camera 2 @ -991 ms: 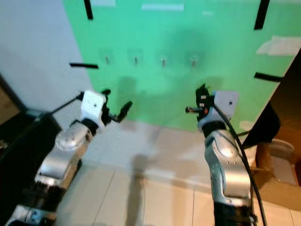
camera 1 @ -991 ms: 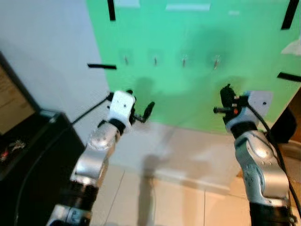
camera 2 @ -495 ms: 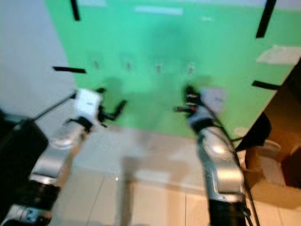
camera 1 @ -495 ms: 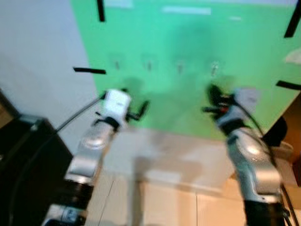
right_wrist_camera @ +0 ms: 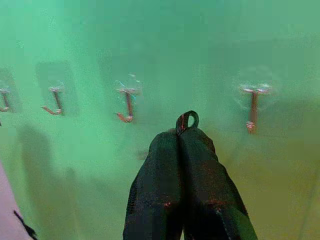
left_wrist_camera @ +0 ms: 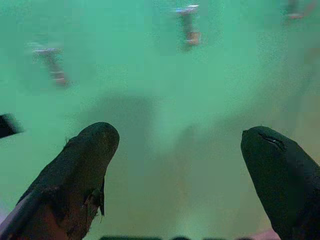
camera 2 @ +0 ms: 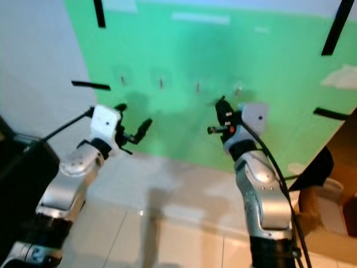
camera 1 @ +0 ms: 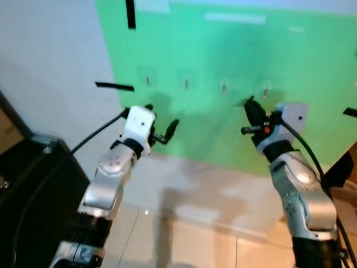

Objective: Hang keys on a hook

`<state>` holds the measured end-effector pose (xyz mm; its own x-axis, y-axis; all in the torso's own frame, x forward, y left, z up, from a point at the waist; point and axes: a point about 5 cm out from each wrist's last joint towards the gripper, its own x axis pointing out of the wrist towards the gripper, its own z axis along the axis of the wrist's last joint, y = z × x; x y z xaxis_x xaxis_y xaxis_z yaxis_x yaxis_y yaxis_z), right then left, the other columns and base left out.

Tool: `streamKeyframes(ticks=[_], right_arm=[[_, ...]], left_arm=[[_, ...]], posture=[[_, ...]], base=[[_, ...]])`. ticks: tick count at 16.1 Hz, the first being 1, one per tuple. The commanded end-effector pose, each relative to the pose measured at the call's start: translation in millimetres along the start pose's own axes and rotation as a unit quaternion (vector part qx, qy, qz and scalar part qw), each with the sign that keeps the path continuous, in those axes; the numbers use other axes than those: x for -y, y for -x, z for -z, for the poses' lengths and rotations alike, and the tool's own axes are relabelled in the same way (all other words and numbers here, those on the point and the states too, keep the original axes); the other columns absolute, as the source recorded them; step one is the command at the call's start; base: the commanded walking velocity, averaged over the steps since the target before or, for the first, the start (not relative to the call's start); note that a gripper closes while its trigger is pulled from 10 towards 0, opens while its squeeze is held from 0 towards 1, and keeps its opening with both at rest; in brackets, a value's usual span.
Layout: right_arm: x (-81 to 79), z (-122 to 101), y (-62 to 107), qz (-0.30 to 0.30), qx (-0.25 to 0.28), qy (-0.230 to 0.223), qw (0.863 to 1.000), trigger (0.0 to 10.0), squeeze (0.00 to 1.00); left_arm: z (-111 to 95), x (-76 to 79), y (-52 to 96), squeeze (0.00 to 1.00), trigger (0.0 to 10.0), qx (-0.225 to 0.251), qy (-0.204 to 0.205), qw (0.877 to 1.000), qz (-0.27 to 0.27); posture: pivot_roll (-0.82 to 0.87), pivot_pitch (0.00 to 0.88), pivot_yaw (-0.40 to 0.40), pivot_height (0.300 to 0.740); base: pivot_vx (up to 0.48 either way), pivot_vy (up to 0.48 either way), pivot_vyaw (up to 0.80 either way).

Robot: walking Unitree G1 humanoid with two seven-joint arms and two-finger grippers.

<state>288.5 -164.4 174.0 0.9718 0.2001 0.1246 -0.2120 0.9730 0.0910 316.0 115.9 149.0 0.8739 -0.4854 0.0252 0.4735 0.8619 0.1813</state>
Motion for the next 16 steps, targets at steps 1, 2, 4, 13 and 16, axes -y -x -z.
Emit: streamKeyframes(ticks=[1,2,4,13,16], right_arm=[[3.1,-1.9,1.3,0.002,0.004,-0.006,1.0,10.0,0.0],[3.8,-1.7,1.5,0.001,0.004,-0.009,1.0,10.0,0.0],[5.5,-4.4,0.3,-0.008,0.015,-0.031,0.999,10.0,0.0],[17.8,-7.6,-21.1,-0.069,0.02,-0.102,0.992,10.0,0.0],[15.5,-8.4,-23.1,-0.092,0.018,-0.101,0.99,10.0,0.0]], left_arm=[[-4.5,7.2,-3.4,0.04,10.0,0.008,-0.002,1.0,0.028],[-5.6,9.7,-4.1,0.04,10.0,0.009,-0.001,0.999,0.043],[-7.6,22.4,-0.8,0.04,10.0,0.003,0.011,0.991,0.13],[-10.7,29.6,4.5,0.04,10.0,0.001,0.017,0.979,0.203],[-10.8,29.3,4.9,0.04,10.0,0.002,0.02,0.979,0.204]], posture=[[-0.13,0.0,0.029,0.74],[-0.13,0.0,0.03,0.74],[-0.13,0.0,0.034,0.74],[-0.13,0.0,0.029,0.74],[-0.13,0.0,0.027,0.74]], base=[[0.0,0.0,0.0],[0.0,0.0,0.0],[0.0,0.0,0.0],[0.0,0.0,0.0],[0.0,0.0,0.0]])
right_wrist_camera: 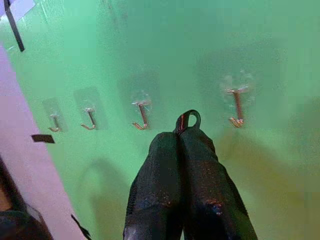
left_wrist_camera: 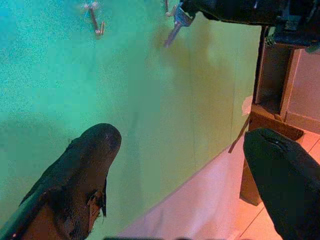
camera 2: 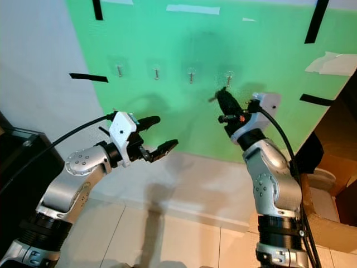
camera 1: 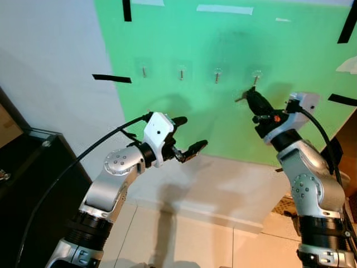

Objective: Hang keys on a hook

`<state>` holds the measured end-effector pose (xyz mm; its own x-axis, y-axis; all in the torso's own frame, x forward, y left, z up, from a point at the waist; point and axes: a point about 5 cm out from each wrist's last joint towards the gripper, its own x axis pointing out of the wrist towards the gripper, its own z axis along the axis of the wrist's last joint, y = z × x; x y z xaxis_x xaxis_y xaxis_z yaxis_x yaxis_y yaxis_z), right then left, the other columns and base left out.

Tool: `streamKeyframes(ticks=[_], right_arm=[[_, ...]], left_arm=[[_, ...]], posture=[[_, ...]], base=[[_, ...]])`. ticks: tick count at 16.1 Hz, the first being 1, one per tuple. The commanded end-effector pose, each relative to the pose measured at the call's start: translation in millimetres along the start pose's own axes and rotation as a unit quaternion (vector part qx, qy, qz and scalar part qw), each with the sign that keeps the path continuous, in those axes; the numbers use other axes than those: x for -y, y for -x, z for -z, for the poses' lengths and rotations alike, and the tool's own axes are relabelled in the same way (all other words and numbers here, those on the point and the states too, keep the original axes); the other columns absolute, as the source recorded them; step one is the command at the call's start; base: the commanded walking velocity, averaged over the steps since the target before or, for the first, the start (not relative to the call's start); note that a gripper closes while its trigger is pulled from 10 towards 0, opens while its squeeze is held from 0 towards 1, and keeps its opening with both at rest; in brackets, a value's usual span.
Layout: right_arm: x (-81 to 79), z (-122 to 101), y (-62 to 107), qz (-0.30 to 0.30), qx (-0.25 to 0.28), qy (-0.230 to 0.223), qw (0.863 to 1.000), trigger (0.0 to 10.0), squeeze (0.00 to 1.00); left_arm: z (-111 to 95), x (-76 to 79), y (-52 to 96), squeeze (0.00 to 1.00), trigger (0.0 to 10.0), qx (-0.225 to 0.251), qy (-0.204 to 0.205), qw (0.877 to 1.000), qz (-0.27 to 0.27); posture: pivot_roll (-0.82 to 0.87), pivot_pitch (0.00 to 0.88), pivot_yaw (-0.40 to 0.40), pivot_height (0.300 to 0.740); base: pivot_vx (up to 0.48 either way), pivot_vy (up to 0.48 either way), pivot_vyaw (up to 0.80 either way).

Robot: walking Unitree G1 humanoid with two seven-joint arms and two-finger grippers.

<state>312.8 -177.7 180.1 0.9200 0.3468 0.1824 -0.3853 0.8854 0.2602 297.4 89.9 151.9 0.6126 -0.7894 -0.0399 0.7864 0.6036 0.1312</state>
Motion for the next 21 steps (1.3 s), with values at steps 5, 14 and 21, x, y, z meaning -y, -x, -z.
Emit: streamKeyframes(ticks=[5,14,21], right_arm=[[16.6,-11.3,-13.8,0.019,0.027,-0.011,0.999,10.0,0.0],[47.6,-13.1,-1.2,0.081,0.044,-0.048,0.995,10.0,0.0],[52.5,-8.9,24.0,0.107,0.049,-0.058,0.991,10.0,0.0]], left_arm=[[-3.1,-1.7,2.9,0.04,10.0,-0.001,-0.004,1.0,0.002],[-4.1,-3.4,4.2,0.04,10.0,0.002,0.002,1.0,-0.001],[-17.4,4.0,1.1,0.04,10.0,0.043,0.024,0.997,0.065]], posture=[[-0.12,0.0,0.028,0.74],[-0.12,0.0,0.034,0.74],[-0.14,0.0,0.054,0.74]], base=[[0.0,0.0,0.0],[0.0,0.0,0.0],[0.0,0.0,0.0]])
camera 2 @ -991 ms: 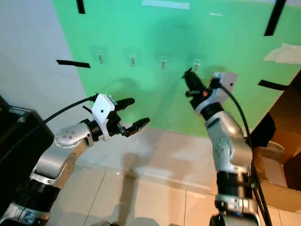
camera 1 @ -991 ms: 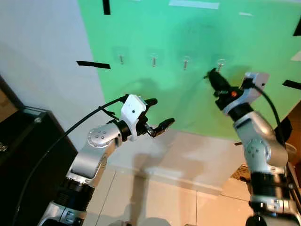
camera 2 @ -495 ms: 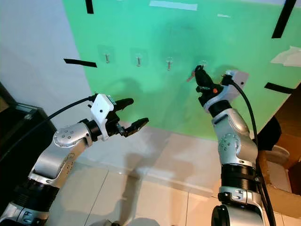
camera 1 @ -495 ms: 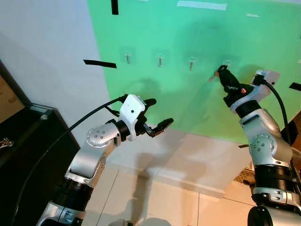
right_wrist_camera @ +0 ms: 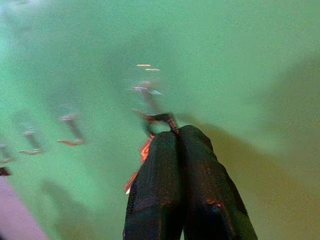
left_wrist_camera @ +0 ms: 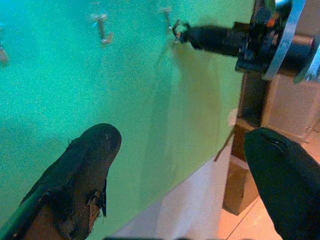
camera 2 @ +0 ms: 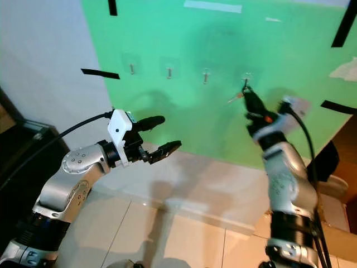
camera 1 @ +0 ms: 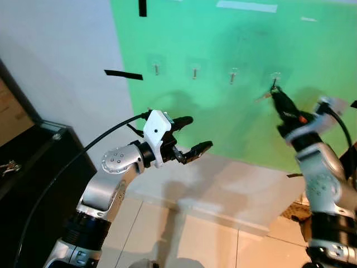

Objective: Hang keys on a hook

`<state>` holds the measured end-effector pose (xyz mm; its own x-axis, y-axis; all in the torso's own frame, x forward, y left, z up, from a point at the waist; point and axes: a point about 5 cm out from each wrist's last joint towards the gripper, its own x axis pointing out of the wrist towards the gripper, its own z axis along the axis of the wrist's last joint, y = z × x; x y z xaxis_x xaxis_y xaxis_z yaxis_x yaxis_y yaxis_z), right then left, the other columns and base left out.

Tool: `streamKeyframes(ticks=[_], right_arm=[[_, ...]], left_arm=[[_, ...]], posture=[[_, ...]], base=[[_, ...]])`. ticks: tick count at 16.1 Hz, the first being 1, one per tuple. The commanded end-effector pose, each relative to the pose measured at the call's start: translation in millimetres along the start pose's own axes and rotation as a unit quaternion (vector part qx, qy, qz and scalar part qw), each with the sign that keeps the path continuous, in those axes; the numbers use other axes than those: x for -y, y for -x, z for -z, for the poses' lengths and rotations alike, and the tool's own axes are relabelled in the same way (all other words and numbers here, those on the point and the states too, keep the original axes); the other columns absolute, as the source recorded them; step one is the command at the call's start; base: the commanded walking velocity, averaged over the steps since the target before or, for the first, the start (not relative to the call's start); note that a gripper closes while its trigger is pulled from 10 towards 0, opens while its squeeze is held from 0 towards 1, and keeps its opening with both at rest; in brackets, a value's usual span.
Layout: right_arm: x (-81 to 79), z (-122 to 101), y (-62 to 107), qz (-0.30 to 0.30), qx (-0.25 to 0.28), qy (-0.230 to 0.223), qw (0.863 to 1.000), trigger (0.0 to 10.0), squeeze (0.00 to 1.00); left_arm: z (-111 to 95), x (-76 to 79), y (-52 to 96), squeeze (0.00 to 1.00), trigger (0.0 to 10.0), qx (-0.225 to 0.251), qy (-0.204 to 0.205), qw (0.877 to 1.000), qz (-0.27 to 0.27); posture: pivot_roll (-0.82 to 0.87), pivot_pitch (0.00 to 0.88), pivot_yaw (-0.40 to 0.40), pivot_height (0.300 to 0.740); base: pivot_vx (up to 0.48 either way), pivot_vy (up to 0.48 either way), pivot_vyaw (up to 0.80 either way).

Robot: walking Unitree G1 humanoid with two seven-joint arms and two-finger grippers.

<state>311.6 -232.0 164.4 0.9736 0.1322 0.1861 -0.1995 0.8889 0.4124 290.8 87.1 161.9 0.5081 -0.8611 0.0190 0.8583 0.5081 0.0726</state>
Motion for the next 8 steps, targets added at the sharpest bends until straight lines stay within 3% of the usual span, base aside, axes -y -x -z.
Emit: streamKeyframes(ticks=[1,8], right_arm=[[0.8,-7.8,1.9,0.008,0.014,-0.001,1.0,10.0,0.0],[1.1,-5.1,1.0,0.016,0.008,-0.005,1.0,10.0,0.0]], left_arm=[[-7.2,-0.7,-1.5,0.04,10.0,0.008,-0.004,1.0,0.011],[-9.6,0.2,-0.1,0.04,10.0,0.011,0.002,1.0,0.023]], posture=[[-0.14,0.0,0.055,0.74],[-0.13,0.0,0.057,0.74]], base=[[0.0,0.0,0.0],[0.0,0.0,0.0]])
